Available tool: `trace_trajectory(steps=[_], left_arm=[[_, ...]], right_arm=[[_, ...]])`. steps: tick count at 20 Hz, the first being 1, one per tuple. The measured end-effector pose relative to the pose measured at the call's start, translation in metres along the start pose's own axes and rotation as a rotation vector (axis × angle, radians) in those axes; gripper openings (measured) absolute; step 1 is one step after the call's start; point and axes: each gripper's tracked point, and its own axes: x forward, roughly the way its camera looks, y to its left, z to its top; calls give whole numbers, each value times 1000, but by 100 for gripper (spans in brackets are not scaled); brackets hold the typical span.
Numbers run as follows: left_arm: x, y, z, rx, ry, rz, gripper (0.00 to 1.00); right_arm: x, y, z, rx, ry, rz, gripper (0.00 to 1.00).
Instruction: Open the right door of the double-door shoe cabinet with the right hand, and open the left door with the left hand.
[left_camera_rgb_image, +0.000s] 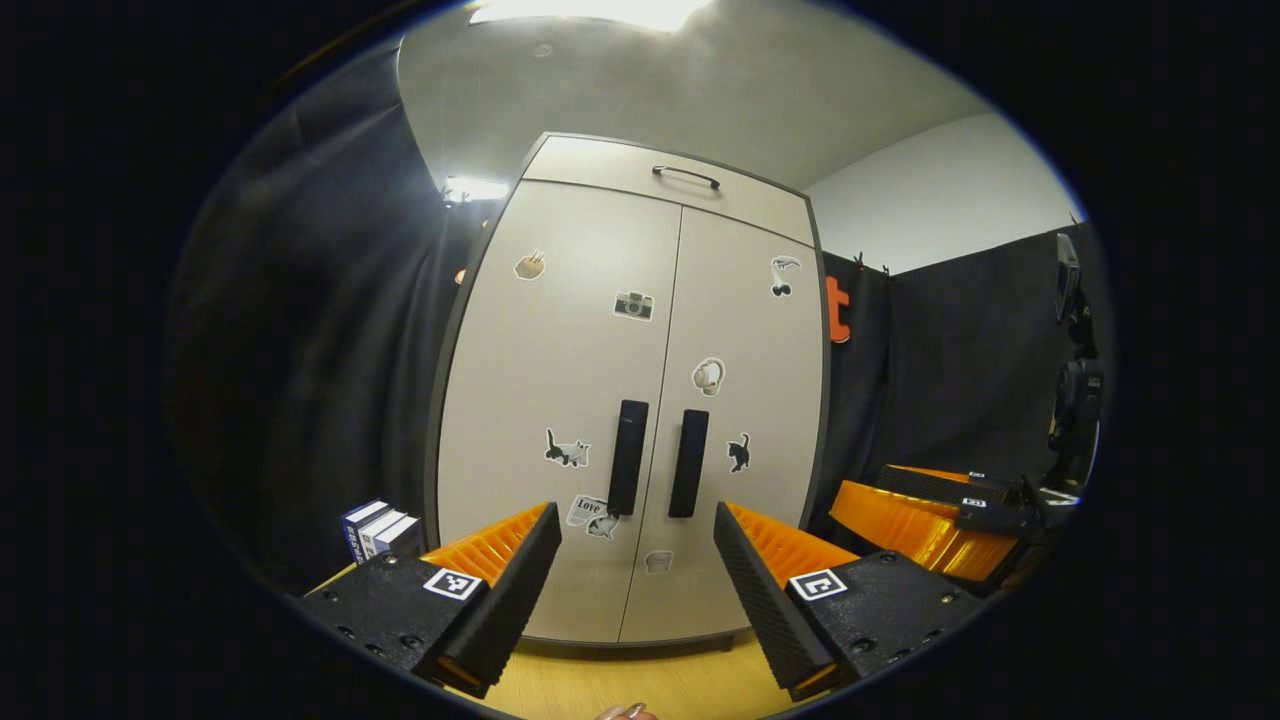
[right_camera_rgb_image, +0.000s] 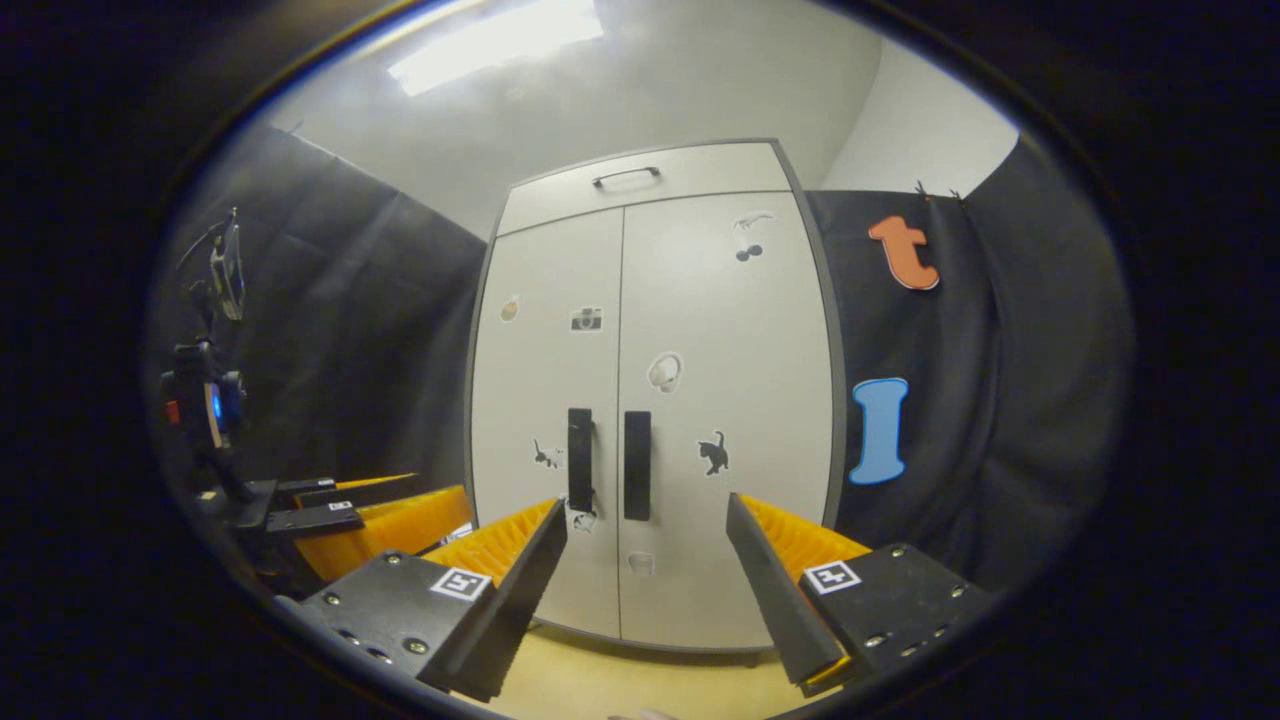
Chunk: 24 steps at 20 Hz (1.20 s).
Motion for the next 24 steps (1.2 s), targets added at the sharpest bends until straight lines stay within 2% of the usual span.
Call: trace_trajectory(steps=[5, 8, 9, 10, 11, 12, 13, 14, 15, 16, 17, 20, 21, 23, 24], left_arm=[[13, 17, 4, -4, -5, -37, 96], [24, 32, 0, -24, 11, -59, 96], [27, 37, -2, -34, 19, -66, 92], [30, 42, -4, -48, 26, -70, 96], [32, 48, -6, -59, 30, -75, 96], [36, 52, -8, -70, 35, -80, 96], [39, 57, -10, -79, 44, -86, 96], [42, 61, -13, -85, 53, -90, 92], [45, 66, -15, -87, 60, -95, 96], [49, 70, -17, -84, 66, -98, 96], [52, 75, -20, -81, 70, -100, 96], [61, 85, -24, -80, 81, -110, 96], [63, 88, -25, -82, 83, -113, 96], [67, 93, -28, -87, 85, -118, 96], [69, 96, -28, -90, 87, -120, 96]], right_arm=[[31, 10, -9, -7, 5, -45, 98], [67, 17, -15, -9, 9, -75, 98], [82, 18, -17, -3, 7, -88, 98], [97, 18, -21, 5, 11, -104, 93], [111, 19, -24, 9, 13, -117, 98], [126, 16, -28, 9, 18, -140, 98], [140, 13, -33, 6, 25, -165, 93], [153, 10, -36, 3, 25, -189, 98], [164, 8, -39, 3, 26, -208, 98], [175, 7, -43, 4, 28, -219, 93], [184, 6, -46, 5, 29, -232, 96], [203, 0, -54, -3, 33, -280, 92], [204, -1, -55, -8, 34, -296, 80], [209, -1, -57, -21, 37, -308, 78], [216, 3, -60, -9, 38, -287, 78]])
